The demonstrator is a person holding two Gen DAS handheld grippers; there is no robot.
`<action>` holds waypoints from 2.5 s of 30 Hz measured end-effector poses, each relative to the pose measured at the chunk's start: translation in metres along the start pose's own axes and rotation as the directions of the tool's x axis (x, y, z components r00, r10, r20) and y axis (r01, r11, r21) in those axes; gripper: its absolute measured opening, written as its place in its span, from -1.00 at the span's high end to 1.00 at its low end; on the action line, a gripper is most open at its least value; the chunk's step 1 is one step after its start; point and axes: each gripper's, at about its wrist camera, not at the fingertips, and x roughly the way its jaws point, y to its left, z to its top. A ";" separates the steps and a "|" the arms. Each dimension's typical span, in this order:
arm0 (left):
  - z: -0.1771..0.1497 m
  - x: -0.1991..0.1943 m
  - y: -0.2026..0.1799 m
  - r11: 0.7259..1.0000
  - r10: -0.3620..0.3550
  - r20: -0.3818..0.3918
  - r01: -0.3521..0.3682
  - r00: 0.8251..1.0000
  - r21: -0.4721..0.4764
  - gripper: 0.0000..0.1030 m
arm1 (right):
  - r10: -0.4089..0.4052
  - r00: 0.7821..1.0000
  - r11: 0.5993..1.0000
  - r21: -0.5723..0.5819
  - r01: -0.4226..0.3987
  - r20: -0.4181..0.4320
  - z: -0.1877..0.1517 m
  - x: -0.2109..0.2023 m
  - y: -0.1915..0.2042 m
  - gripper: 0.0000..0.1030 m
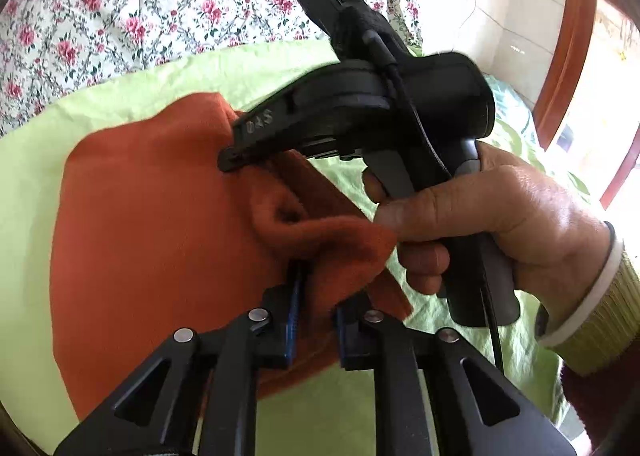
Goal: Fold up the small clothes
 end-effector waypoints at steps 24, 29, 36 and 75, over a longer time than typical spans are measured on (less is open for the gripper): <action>-0.012 0.006 0.216 0.842 -0.122 -0.110 0.044 0.986 -0.538 -0.59 | 0.029 0.999 0.986 0.166 -0.026 -0.018 -0.036 -0.019 -0.013 -0.37; -0.005 0.019 0.212 0.870 -0.144 -0.081 0.088 0.986 -0.485 0.20 | 0.082 0.996 0.975 0.211 -0.071 -0.043 -0.041 -0.001 -0.013 0.23; -0.007 -0.045 0.213 0.890 -0.100 0.011 0.094 0.995 -0.446 0.56 | 0.103 0.995 0.979 0.178 -0.103 0.012 -0.044 -0.013 0.018 0.53; -0.125 -0.120 0.269 0.822 0.020 -0.032 -0.035 0.999 -0.569 0.13 | 0.110 0.946 0.924 -0.319 -0.210 -0.304 0.064 0.161 0.285 0.05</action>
